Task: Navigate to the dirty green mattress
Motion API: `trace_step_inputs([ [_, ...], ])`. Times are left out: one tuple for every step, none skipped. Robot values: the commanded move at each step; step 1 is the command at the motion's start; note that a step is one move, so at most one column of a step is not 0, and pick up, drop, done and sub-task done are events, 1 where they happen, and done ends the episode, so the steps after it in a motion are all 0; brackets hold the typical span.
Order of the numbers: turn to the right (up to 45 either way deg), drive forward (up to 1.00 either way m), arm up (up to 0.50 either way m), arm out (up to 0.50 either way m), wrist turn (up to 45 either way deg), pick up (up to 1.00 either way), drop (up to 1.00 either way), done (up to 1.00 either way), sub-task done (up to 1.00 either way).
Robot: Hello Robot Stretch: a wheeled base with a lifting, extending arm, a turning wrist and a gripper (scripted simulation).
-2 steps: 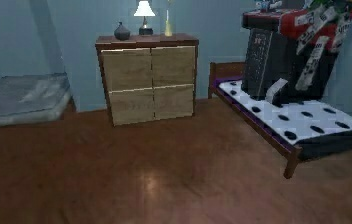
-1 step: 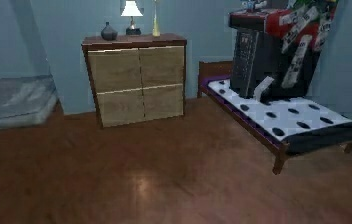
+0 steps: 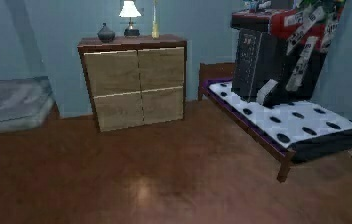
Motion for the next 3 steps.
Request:
trace_step_inputs([
  [-36.0,0.0,0.0,0.0,0.0,0.0,0.0,0.0,0.0],
  [0.0,1.0,0.0,0.0,0.0,0.0,0.0,0.0,0.0],
  [-3.0,0.0,0.0,0.0,0.0,0.0,0.0,0.0,0.0],
])
